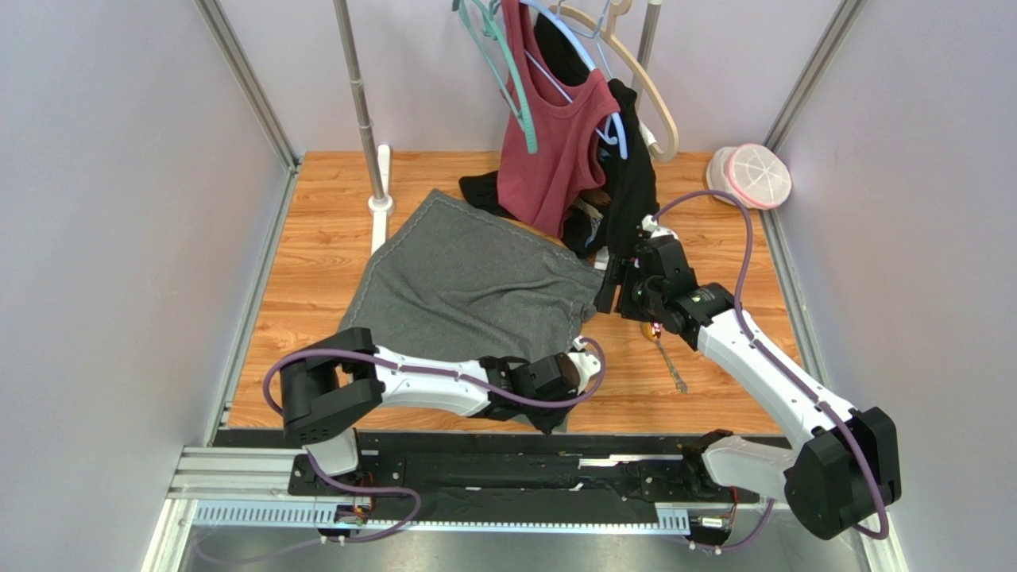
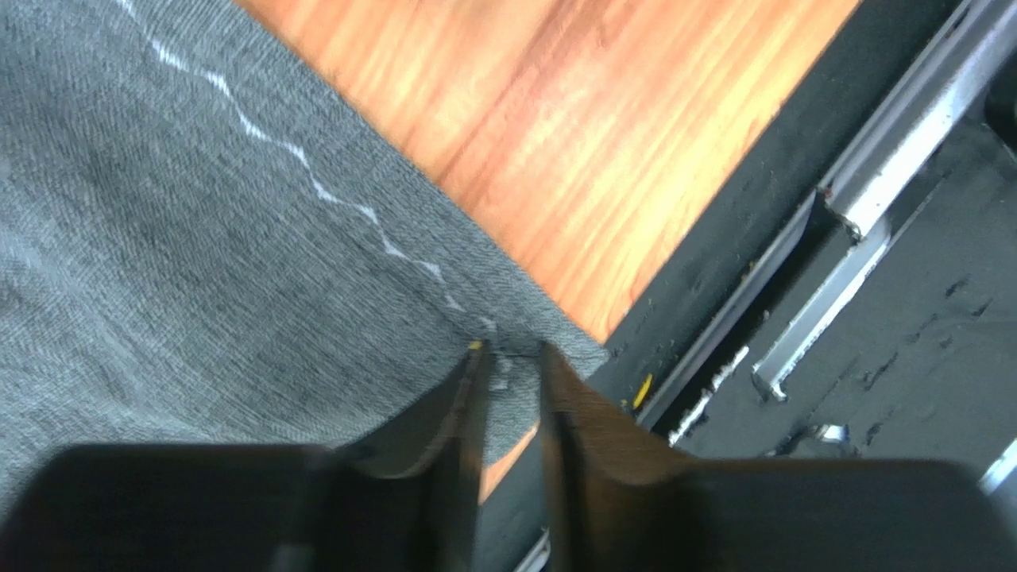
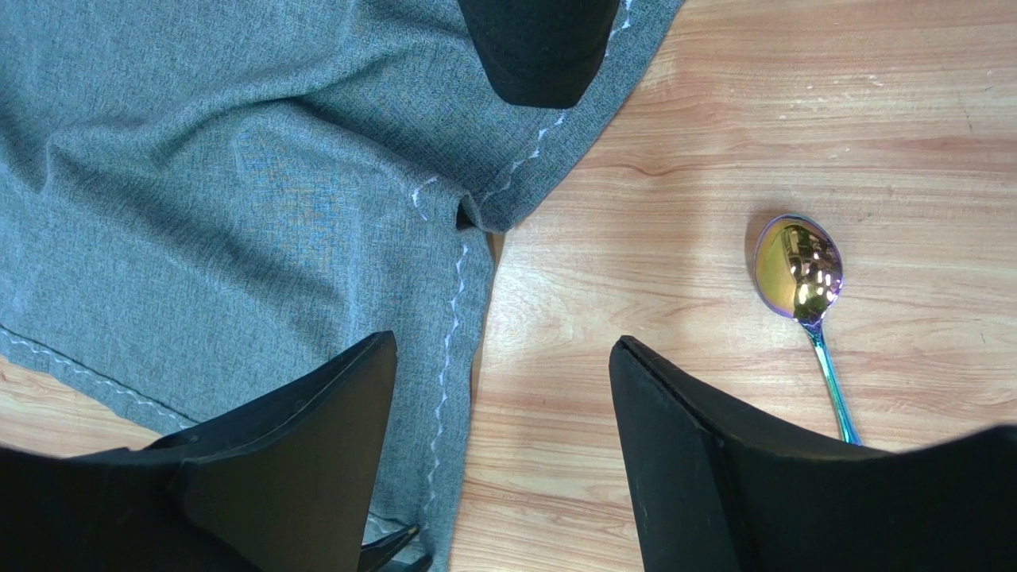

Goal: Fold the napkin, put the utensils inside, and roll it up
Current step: Fold the napkin

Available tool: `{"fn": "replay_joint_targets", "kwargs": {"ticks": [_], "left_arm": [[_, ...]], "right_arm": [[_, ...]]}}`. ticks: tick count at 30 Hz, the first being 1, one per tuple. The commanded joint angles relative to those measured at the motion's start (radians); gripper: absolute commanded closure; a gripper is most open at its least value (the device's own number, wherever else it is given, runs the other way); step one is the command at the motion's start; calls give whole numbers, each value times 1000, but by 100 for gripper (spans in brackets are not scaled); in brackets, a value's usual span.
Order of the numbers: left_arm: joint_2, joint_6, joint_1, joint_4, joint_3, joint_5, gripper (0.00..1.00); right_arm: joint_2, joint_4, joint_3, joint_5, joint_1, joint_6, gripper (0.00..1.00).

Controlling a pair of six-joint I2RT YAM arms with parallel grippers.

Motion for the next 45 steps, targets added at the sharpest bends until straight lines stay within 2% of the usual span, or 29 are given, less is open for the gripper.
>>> {"fn": "replay_joint_targets", "kwargs": {"ticks": [1, 2, 5, 13, 20, 33, 39, 42, 45], "left_arm": [[-61, -2, -41, -86, -89, -8, 63], [-101, -1, -50, -83, -93, -29, 54], [-141, 1, -79, -85, -93, -63, 44], [-97, 8, -105, -114, -50, -88, 40], [5, -11, -107, -166, -8, -133, 40], [54, -45, -105, -209, 3, -175, 53], [62, -42, -107, -202, -9, -172, 67], [14, -42, -105, -195, -27, -180, 71], [-61, -42, -107, -201, -43, -186, 80]], "right_arm": [[-14, 13, 19, 4, -7, -17, 30], [-15, 15, 17, 4, -9, -19, 30], [-14, 19, 11, 1, -9, -16, 30], [-14, 21, 5, -7, -11, -19, 30], [-41, 23, -3, -8, -12, -20, 30], [-80, 18, -4, -21, -23, -20, 29], [-90, 15, -9, -16, -24, -19, 29], [-93, 15, -14, -14, -26, -17, 29], [-89, 15, -14, -10, -26, -19, 29]]}}
